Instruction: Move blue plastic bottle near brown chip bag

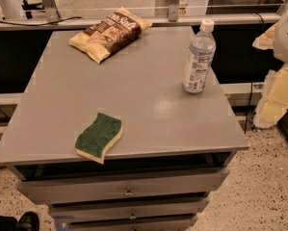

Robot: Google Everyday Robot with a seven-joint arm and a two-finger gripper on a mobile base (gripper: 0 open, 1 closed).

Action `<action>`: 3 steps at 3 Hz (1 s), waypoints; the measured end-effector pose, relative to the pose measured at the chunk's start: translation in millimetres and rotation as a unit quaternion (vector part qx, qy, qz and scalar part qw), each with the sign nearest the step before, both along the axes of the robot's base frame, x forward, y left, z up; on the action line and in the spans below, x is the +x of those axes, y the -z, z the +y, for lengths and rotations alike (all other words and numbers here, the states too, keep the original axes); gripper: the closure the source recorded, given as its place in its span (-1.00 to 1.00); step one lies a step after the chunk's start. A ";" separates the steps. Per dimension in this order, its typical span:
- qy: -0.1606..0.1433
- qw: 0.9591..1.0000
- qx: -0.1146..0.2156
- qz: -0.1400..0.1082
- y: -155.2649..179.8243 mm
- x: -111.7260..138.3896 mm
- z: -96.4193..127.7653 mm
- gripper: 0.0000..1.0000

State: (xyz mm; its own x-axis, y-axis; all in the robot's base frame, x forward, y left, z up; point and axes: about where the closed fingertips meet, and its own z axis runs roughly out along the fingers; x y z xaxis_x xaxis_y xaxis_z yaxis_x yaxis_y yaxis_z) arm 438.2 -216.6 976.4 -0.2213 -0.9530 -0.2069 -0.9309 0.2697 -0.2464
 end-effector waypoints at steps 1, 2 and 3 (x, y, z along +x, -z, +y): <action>0.000 1.000 0.000 0.000 0.0 0.0 0.0 -1.00; 0.000 1.000 0.012 -0.009 3.0 4.2 1.3 -1.00; 0.022 0.998 0.049 -0.023 23.4 23.2 -3.5 -1.00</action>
Offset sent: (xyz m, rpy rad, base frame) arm 0.0115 0.0020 -0.0138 0.0659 -0.0282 0.0026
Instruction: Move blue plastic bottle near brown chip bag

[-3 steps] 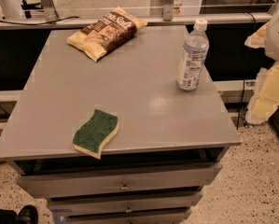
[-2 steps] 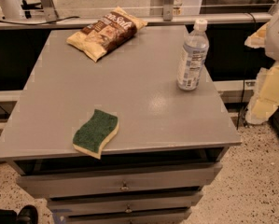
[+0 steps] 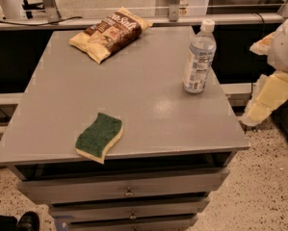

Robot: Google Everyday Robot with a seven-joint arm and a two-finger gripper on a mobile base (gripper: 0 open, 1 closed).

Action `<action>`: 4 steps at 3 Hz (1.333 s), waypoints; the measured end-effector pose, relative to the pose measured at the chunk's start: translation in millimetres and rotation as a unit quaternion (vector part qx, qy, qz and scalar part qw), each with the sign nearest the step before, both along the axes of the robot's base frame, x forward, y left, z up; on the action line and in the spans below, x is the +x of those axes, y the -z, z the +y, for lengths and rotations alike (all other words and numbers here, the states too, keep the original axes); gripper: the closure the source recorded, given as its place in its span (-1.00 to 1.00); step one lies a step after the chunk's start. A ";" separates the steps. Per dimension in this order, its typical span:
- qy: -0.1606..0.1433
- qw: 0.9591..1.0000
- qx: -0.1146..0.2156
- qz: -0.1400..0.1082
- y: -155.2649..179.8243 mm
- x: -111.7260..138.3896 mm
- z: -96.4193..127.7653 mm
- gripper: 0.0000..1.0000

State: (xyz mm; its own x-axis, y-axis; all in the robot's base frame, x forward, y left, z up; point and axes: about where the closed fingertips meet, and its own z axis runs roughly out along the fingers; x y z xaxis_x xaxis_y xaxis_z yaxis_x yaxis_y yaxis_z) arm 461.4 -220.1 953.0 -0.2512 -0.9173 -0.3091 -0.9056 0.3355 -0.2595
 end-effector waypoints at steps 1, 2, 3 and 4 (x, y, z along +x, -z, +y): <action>0.041 0.997 0.053 -0.032 26.0 39.4 -3.3 -1.00; 0.079 0.988 0.115 -0.070 34.5 82.4 3.2 -1.00; 0.119 0.966 0.213 -0.090 39.6 121.2 20.3 -1.00; 0.142 0.938 0.302 -0.092 42.8 144.8 40.7 -1.00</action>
Offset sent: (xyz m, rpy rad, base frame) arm 0.1436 0.0051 -0.0394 0.4077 -0.2593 -0.2736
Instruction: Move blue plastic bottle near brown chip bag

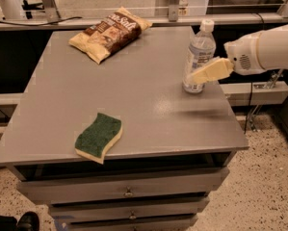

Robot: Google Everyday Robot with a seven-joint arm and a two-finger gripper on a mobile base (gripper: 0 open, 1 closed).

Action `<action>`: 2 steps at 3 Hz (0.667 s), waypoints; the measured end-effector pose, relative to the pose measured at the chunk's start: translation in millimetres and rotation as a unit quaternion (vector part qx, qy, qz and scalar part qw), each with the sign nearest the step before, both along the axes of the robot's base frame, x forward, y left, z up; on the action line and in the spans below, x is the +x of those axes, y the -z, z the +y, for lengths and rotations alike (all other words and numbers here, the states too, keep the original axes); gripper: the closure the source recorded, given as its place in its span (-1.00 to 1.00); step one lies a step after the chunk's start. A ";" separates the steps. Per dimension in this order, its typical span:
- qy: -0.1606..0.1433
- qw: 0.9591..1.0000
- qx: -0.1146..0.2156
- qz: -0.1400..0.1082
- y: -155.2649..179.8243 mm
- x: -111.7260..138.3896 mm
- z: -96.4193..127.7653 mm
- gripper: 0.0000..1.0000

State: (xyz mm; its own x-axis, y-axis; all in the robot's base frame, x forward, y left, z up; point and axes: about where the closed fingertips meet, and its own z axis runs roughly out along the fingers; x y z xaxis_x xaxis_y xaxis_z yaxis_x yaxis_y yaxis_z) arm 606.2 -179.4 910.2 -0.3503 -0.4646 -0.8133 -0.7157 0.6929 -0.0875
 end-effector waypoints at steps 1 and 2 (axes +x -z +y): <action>0.002 0.997 0.071 0.003 4.3 14.5 18.0 -1.00; -0.007 0.994 0.113 0.002 8.8 20.4 29.7 -0.66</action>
Offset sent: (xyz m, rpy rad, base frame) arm 0.0271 0.0380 -0.0130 0.3309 -0.0023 0.0310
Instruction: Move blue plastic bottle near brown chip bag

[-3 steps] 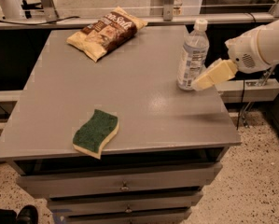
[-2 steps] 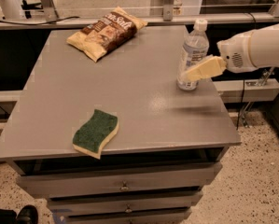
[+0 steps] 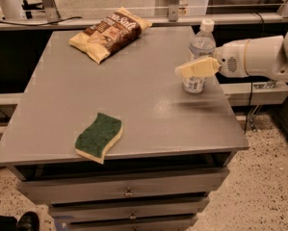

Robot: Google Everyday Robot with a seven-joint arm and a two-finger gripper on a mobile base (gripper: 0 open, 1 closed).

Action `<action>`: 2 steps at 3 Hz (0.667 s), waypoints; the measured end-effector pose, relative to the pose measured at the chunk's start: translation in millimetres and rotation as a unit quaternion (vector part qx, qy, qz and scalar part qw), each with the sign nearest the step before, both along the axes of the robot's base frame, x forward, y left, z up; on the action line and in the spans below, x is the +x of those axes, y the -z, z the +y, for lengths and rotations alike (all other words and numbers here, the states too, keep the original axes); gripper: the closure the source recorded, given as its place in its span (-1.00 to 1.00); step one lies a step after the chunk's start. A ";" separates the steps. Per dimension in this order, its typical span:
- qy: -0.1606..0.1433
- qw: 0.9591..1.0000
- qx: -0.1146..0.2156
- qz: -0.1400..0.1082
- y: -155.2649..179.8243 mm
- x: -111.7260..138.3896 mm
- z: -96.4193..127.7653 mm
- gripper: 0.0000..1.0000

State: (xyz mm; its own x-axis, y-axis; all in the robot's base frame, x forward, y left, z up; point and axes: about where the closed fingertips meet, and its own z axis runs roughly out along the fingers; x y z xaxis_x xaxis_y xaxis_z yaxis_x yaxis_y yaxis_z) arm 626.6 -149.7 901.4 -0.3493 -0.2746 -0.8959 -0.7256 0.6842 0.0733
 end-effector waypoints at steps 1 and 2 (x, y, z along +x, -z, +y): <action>-0.013 1.000 0.016 -0.011 -1.0 1.3 7.8 -0.17; -0.025 0.998 0.025 -0.053 -28.3 3.6 14.0 0.27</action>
Offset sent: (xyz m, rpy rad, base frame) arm 0.0057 0.0167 0.0688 0.0702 -0.2293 0.0770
